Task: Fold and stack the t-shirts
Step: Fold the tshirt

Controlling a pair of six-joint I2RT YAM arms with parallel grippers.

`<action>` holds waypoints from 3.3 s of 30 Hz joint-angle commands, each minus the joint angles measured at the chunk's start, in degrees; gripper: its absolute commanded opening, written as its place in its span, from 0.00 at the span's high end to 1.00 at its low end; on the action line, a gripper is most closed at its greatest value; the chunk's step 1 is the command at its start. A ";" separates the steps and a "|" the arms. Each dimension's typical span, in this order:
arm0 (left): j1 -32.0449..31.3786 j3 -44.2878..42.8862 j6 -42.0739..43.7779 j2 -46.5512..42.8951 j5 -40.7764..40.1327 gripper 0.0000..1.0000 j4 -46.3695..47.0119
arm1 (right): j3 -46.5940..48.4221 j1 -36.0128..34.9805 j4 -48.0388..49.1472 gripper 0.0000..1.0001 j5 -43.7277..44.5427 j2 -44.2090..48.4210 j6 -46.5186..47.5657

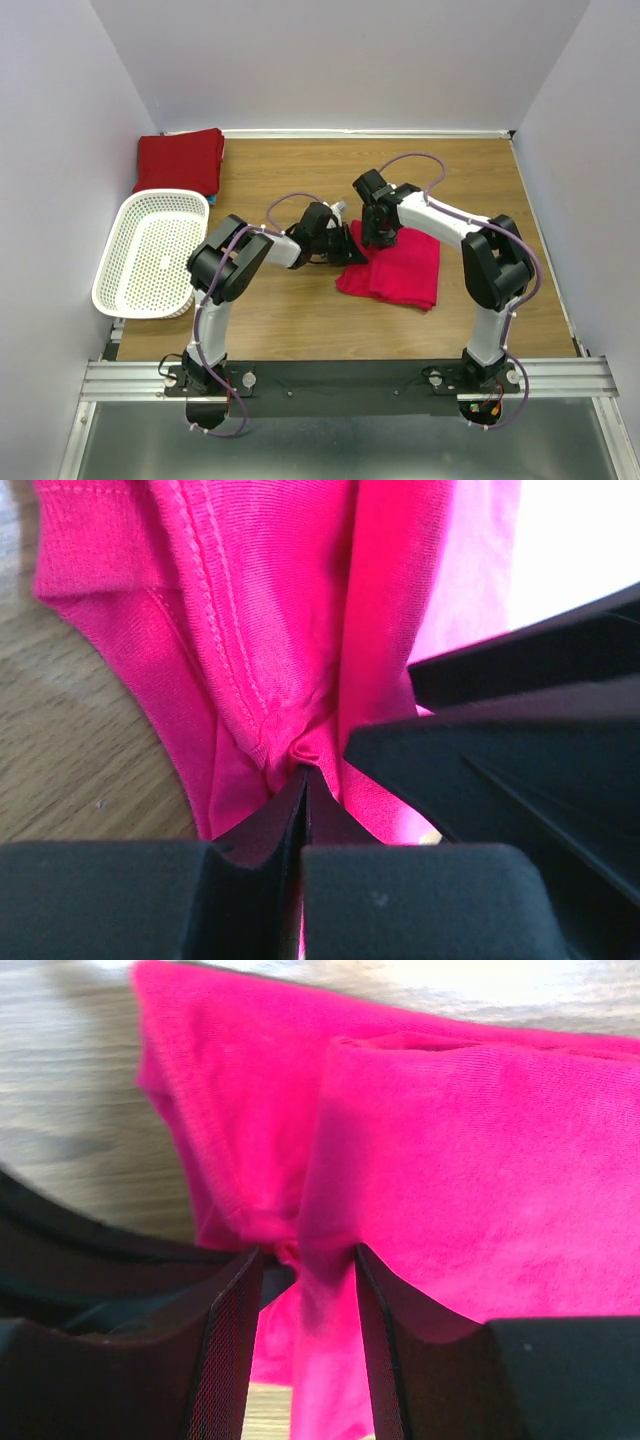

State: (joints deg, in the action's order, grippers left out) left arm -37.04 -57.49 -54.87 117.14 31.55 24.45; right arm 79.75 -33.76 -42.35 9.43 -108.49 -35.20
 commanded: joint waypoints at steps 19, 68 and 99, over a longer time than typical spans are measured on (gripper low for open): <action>0.03 4.15 -3.31 2.83 -0.53 0.93 2.01 | 6.74 -0.96 -8.10 0.99 -0.29 -0.50 -0.04; -0.23 4.50 -3.75 3.44 0.18 0.93 2.71 | 15.53 -5.97 -7.93 0.99 -3.81 -7.71 2.07; 0.04 2.65 -1.73 -4.29 -8.78 0.80 -6.60 | -11.01 -0.35 5.61 0.57 -1.25 19.71 4.35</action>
State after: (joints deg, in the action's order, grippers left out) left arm -36.80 -54.54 -59.11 114.93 27.99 24.58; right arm 71.50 -35.70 -40.32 7.35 -91.92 -31.88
